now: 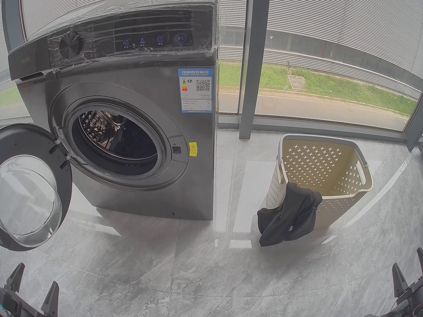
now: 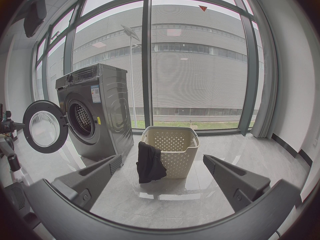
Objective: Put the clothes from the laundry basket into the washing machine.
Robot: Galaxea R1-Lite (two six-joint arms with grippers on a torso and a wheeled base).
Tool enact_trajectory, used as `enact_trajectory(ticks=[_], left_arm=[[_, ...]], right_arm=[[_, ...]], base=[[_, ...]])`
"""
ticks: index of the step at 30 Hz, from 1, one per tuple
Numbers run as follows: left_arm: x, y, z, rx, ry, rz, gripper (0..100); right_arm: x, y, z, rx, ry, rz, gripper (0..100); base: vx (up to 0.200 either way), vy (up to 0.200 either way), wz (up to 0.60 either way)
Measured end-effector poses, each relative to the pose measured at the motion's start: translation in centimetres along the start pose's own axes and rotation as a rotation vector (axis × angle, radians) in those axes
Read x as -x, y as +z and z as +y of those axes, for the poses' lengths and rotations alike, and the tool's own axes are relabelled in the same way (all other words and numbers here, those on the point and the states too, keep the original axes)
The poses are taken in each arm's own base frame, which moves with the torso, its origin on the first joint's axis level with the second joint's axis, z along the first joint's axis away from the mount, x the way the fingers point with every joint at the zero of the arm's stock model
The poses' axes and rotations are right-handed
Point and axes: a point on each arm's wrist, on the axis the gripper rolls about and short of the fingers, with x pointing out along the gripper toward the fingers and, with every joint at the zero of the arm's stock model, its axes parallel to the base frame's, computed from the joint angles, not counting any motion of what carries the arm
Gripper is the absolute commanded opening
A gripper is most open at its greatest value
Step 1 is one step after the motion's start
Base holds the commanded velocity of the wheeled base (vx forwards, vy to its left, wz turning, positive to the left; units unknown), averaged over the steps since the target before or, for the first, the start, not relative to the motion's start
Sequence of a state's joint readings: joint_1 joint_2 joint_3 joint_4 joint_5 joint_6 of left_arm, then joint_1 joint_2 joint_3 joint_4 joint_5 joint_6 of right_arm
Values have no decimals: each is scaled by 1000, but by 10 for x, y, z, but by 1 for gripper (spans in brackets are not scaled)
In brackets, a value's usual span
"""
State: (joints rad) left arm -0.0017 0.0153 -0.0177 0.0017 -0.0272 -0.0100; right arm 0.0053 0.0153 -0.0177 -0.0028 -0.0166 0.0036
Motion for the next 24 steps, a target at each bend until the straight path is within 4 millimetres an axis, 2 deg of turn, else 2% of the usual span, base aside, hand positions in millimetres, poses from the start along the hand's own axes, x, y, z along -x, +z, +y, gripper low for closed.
enact_trajectory(ticks=[24], left_arm=[[0,0,0,2,0,1,100]], right_arm=[[0,0,0,2,1,1,100]], base=[[0,0,0]])
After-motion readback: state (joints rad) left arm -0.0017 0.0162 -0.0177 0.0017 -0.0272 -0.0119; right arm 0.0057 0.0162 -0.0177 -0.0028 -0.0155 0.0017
